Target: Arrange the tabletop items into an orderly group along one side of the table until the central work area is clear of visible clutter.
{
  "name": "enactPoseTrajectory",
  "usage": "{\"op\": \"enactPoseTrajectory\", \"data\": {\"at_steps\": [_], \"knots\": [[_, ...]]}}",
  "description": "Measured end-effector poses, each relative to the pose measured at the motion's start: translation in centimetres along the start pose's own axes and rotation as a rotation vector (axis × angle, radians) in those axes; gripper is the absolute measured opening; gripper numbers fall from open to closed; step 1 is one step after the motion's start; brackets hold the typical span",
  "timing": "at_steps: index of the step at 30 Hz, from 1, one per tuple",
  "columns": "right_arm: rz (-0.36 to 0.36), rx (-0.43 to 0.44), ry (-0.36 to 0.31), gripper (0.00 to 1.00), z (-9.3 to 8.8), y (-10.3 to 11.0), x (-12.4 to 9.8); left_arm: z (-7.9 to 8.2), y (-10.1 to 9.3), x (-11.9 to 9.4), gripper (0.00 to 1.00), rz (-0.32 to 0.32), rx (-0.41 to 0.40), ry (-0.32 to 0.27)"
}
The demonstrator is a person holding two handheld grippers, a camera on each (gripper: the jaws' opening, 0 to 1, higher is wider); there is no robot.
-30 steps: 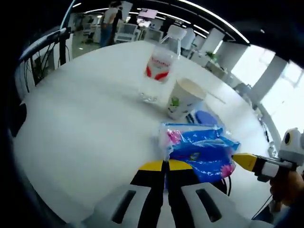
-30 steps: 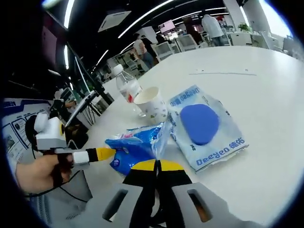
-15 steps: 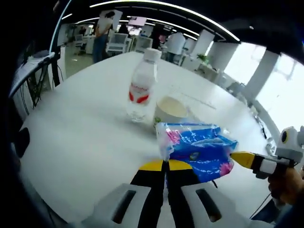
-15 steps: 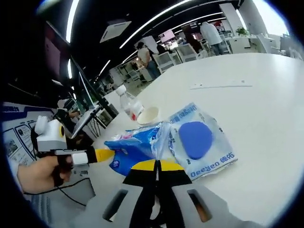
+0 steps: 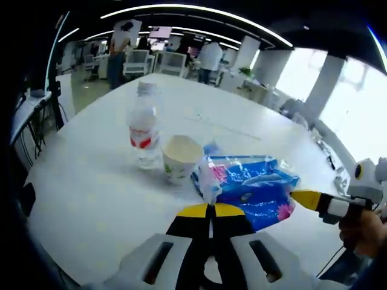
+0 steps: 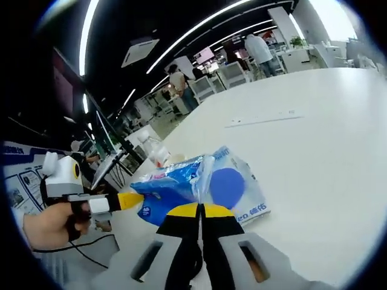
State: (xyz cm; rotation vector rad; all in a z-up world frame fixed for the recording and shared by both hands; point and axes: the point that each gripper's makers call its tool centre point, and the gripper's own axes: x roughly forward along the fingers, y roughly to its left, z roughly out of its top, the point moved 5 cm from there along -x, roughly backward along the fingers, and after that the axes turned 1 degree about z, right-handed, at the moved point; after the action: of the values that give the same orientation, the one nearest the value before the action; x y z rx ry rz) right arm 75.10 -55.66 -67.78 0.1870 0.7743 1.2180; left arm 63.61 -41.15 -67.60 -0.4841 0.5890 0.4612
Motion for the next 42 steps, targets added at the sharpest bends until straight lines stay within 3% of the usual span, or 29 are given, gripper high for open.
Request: {"op": "enactPoseTrajectory", "data": {"at_steps": [7,9,25,33,42], "knots": [[-0.023,0.038,-0.033,0.00,0.7,-2.3,-2.7,0.0,-4.0,0.9,0.00,-0.034,0.030,0.001],[-0.035,0.037,-0.041,0.00,1.7,-4.0,-2.9,0.0,-5.0,1.3,0.00,-0.045,0.038,0.001],[-0.161,0.132,-0.131,0.00,1.8,-10.8,-10.5,-1.1,-15.0,5.1,0.00,-0.192,0.163,0.068],[-0.221,0.160,-0.167,0.00,2.0,-13.7,-13.8,-1.8,-18.7,7.1,0.00,-0.246,0.182,0.095],[-0.265,0.186,-0.167,0.00,1.5,-16.3,-15.0,-2.5,-21.4,8.5,0.00,-0.282,0.201,0.121]]}}
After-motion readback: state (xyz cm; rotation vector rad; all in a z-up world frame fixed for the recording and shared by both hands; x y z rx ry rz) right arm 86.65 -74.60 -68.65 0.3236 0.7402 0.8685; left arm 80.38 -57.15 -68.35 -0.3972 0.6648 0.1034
